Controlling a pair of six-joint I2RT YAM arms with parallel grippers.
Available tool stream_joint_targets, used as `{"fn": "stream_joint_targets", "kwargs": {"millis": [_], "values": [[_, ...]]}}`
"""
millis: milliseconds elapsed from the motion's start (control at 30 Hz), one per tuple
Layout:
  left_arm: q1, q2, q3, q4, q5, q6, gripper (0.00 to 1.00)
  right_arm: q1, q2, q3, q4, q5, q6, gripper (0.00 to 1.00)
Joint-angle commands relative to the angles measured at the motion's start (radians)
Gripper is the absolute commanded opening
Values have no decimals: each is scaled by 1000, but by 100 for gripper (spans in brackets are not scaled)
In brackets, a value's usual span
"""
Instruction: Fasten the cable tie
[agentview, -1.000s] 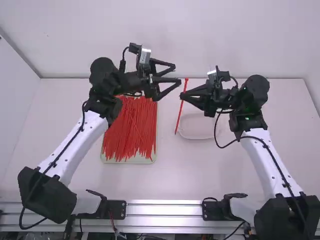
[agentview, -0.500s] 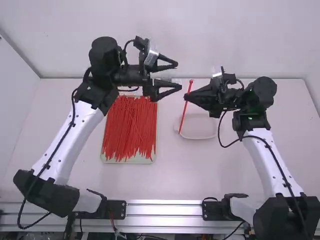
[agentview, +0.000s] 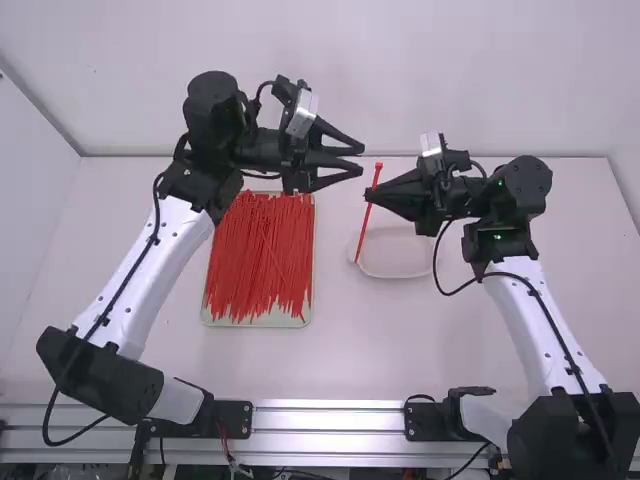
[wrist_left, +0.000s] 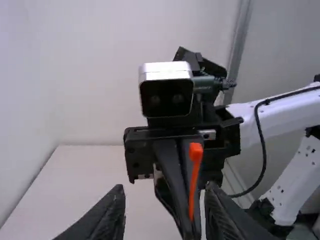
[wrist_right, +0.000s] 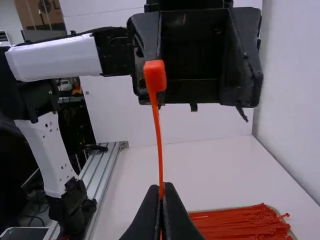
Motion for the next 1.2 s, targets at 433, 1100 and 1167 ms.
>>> {"fn": "stream_joint_targets", "kwargs": {"millis": [433, 1100, 1167], "values": [[-40, -10, -123, 284, -24, -288, 43, 14, 1, 32, 13, 24, 3, 0], [-82, -10, -130, 297, -25, -288, 2, 14, 1, 32, 10, 29, 6, 0], [-79, -10, -130, 299, -28, -288, 2, 14, 1, 32, 10, 29, 6, 0]]}}
